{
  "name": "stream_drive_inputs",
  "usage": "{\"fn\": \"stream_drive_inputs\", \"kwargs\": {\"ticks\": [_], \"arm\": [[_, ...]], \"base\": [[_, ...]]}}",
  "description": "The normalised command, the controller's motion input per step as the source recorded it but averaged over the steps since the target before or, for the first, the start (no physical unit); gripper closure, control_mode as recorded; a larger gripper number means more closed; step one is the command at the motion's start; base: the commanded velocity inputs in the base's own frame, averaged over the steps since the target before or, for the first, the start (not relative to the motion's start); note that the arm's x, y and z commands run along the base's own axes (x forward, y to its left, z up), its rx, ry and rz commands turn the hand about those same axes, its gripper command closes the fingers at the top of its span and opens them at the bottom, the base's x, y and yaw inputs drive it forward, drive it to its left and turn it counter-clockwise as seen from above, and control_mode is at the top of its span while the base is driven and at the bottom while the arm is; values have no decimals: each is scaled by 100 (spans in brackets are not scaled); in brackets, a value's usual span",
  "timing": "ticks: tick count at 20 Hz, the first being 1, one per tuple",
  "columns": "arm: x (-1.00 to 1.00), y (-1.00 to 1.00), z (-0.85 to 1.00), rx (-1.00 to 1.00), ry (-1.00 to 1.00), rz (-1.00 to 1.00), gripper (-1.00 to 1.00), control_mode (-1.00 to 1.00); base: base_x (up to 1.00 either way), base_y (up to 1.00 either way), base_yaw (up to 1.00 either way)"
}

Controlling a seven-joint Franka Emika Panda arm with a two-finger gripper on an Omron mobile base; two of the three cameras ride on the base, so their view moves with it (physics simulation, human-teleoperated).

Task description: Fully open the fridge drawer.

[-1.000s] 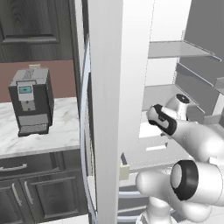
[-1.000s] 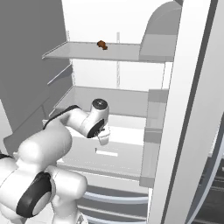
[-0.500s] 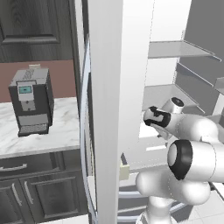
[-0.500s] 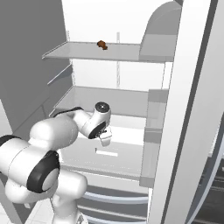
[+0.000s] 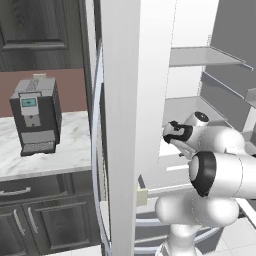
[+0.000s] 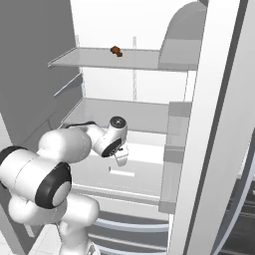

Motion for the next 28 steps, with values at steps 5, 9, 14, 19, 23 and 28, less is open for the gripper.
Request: {"fn": "stream_drive_inputs", "kwargs": {"ticks": [5, 9, 14, 19, 23, 28], "arm": [[0, -1, -1, 0, 0, 0, 100, -100], [-19, -2, 0, 0, 0, 0, 100, -100], [-59, -18, 0, 0, -2, 0, 100, -100], [-76, -27, 0, 0, -2, 0, 100, -100], [-82, -30, 0, 0, -2, 0, 100, -100], [-85, -33, 0, 0, -2, 0, 100, -100]], "base": [[0, 0, 0], [0, 0, 0], [0, 0, 0], [0, 0, 0], [0, 0, 0], [0, 0, 0]]}}
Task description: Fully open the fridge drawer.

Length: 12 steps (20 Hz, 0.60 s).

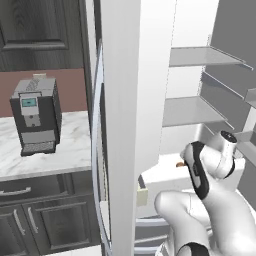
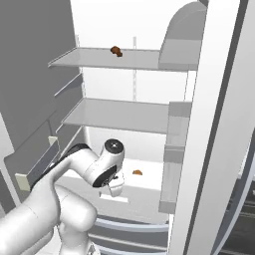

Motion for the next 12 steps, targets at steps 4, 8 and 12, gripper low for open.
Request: {"fn": "stream_drive_inputs", "kwargs": {"ticks": [4, 8, 12], "arm": [[-85, -33, 0, 0, -1, 0, 100, -100], [-87, -34, 0, 0, -1, 0, 100, -100], [-84, -34, 0, 0, -2, 0, 100, -100]], "base": [[0, 0, 0], [0, 0, 0], [0, 0, 0]]}}
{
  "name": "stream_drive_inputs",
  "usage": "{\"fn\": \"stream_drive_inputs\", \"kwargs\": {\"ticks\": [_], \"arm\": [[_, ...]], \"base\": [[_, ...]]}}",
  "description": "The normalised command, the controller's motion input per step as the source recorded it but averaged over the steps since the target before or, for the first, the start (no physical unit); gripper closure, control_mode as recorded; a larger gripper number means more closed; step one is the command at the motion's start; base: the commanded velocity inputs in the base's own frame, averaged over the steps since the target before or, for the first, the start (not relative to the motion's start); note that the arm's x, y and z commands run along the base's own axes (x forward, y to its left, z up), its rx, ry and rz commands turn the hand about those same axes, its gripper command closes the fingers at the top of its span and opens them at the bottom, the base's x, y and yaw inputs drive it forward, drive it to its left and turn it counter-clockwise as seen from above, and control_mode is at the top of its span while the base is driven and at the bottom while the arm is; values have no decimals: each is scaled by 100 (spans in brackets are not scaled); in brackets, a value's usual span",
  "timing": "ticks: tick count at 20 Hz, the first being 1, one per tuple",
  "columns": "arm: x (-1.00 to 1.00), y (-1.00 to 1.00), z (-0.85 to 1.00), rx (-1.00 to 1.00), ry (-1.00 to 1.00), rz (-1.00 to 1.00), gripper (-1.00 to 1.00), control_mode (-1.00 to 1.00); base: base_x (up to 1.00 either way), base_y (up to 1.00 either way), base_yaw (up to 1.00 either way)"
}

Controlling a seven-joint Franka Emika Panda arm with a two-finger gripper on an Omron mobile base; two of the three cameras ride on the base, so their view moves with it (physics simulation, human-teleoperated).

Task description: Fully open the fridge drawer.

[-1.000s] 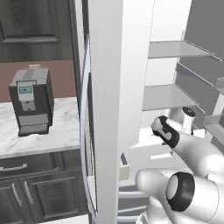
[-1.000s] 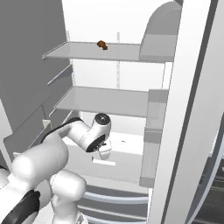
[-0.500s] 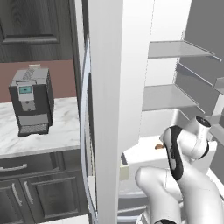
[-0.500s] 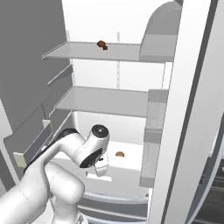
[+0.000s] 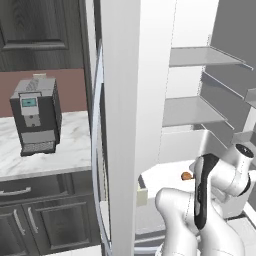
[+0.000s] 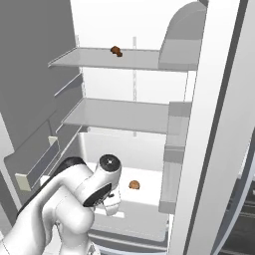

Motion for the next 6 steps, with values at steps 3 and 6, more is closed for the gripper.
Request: {"fn": "stream_drive_inputs", "kwargs": {"ticks": [3, 6], "arm": [[-75, -29, 0, 1, -5, 0, 100, -100], [-65, -25, 1, 2, -11, 0, 100, -100]], "base": [[0, 0, 0], [0, 0, 0]]}}
